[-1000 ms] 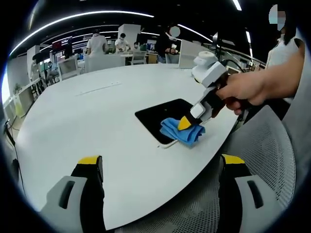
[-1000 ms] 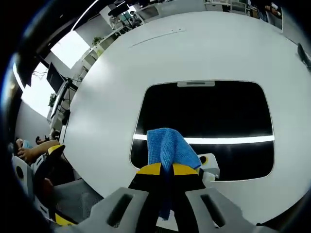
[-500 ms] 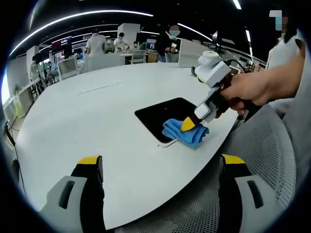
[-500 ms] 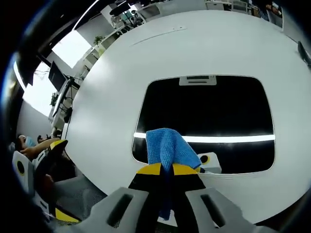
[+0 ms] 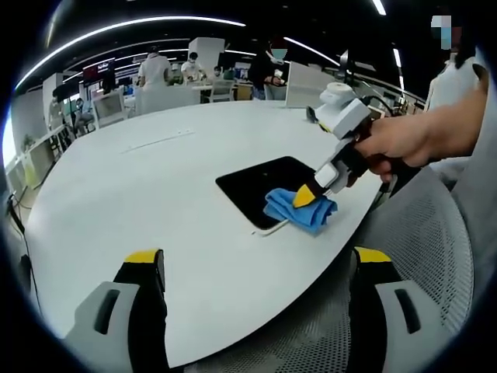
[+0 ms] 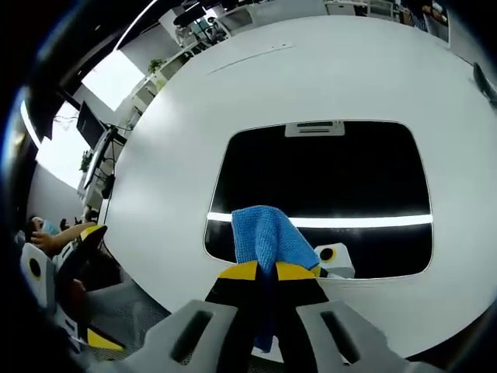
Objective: Wipe the mirror surface with the cleaning cloth until all visible marks leave the cleaned area.
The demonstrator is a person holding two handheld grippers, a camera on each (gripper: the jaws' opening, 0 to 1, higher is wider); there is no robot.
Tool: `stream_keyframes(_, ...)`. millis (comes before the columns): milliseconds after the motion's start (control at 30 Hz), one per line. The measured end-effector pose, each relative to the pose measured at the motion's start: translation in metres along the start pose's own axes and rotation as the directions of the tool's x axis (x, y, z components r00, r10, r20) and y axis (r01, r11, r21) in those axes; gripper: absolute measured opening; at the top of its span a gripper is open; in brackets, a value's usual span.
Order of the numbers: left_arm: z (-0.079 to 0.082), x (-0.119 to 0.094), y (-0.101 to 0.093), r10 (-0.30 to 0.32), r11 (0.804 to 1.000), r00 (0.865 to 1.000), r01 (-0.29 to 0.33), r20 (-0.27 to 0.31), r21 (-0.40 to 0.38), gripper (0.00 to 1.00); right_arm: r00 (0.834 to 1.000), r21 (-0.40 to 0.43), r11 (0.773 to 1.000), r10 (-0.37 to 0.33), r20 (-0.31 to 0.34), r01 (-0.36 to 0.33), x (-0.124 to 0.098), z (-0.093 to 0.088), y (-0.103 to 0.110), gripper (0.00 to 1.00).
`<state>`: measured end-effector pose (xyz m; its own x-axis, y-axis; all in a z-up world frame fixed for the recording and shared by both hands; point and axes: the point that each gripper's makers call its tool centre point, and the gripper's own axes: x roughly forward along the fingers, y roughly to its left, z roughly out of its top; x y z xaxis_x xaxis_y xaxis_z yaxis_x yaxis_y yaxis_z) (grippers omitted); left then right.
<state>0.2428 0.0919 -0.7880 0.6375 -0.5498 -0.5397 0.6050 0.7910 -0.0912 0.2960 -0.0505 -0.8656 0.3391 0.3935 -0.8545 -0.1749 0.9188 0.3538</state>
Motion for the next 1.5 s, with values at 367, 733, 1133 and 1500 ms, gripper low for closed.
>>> stream_keyframes(367, 0.000, 0.000, 0.001, 0.003, 1.000, 1.000, -0.003, 0.000, 0.000, 0.98, 1.000, 0.018, 1.000, -0.012, 0.006, 0.012, -0.006, 0.000, -0.013, 0.01)
stream_keyframes(733, 0.000, 0.000, 0.001, 0.005, 1.000, 1.000, -0.005, 0.000, 0.000, 0.98, 1.000, 0.030, 0.999, -0.017, 0.008, 0.017, -0.009, -0.002, -0.020, 0.01)
stream_keyframes(1133, 0.000, 0.000, 0.001, 0.006, 1.000, 1.000, -0.006, 0.000, -0.002, 0.98, 1.000, 0.021, 0.999, -0.024, 0.004, 0.024, -0.004, 0.006, -0.019, 0.00)
stream_keyframes(1500, 0.000, 0.000, 0.001, 0.006, 1.000, 1.000, -0.006, 0.003, -0.009, 0.99, 0.999, 0.014, 0.999, -0.032, 0.012, 0.032, 0.006, 0.029, -0.020, 0.00)
